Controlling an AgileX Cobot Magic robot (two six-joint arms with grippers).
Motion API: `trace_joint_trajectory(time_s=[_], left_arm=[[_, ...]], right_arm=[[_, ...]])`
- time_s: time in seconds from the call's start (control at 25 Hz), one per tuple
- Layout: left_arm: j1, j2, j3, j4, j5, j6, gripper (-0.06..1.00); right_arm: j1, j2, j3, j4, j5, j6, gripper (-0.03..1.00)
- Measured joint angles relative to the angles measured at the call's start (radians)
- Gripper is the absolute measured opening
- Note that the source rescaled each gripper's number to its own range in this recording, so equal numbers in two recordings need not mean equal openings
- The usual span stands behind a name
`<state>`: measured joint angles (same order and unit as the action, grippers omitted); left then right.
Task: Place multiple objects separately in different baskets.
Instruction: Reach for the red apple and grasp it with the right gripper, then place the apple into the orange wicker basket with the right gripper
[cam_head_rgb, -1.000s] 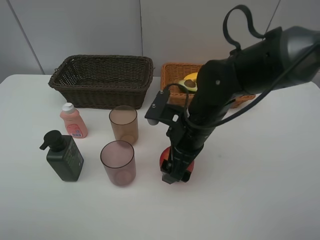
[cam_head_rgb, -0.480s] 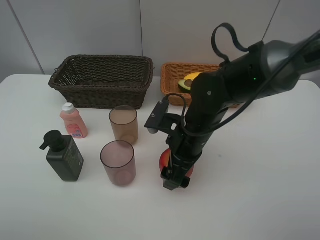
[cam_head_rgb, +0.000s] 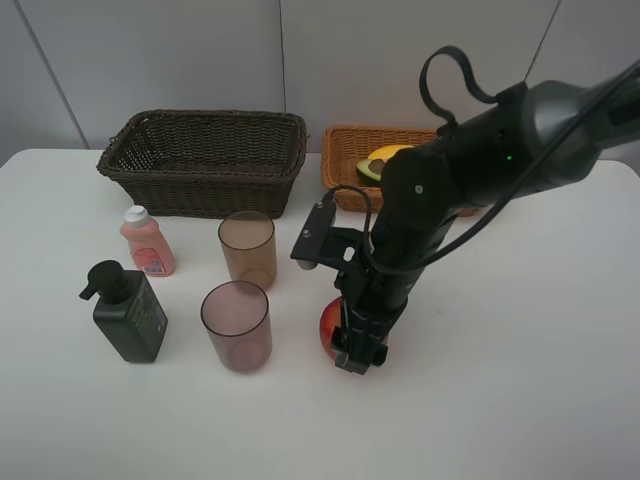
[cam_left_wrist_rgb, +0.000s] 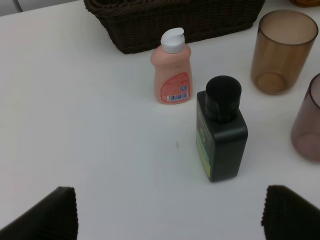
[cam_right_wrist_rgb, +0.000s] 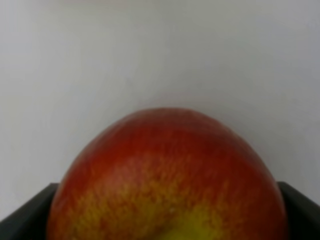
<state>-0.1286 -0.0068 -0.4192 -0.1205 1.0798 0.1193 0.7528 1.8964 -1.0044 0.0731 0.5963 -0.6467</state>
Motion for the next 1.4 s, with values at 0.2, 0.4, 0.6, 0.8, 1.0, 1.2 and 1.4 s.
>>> trace_joint_trajectory(time_s=[0.2,0.4,0.6,0.8,1.0,1.2,1.4], left_arm=[[0.0,0.0,0.0,0.0,0.0,0.0,0.98],[0.0,0.0,0.0,0.0,0.0,0.0,0.98],[0.0,0.0,0.0,0.0,0.0,0.0,0.98],[0.0,0.0,0.0,0.0,0.0,0.0,0.98],[0.0,0.0,0.0,0.0,0.0,0.0,0.98],[0.0,0.0,0.0,0.0,0.0,0.0,0.98],[0.0,0.0,0.0,0.0,0.0,0.0,0.98]], right_arm=[[0.0,0.0,0.0,-0.005,0.008,0.002,0.7],[0.0,0.0,0.0,-0.006,0.01,0.003,0.7],[0.0,0.0,0.0,-0.006,0.011,0.003,0.7],[0.0,-0.013,-0.001,-0.01,0.057,0.003,0.7],[0.0,-0.06,-0.047,-0.012,0.137,0.003,0.7],[0.0,-0.069,-0.128,-0.013,0.246,0.003,0.7],[-0.004,-0.069,-0.225,-0.047,0.327,0.003,0.7]])
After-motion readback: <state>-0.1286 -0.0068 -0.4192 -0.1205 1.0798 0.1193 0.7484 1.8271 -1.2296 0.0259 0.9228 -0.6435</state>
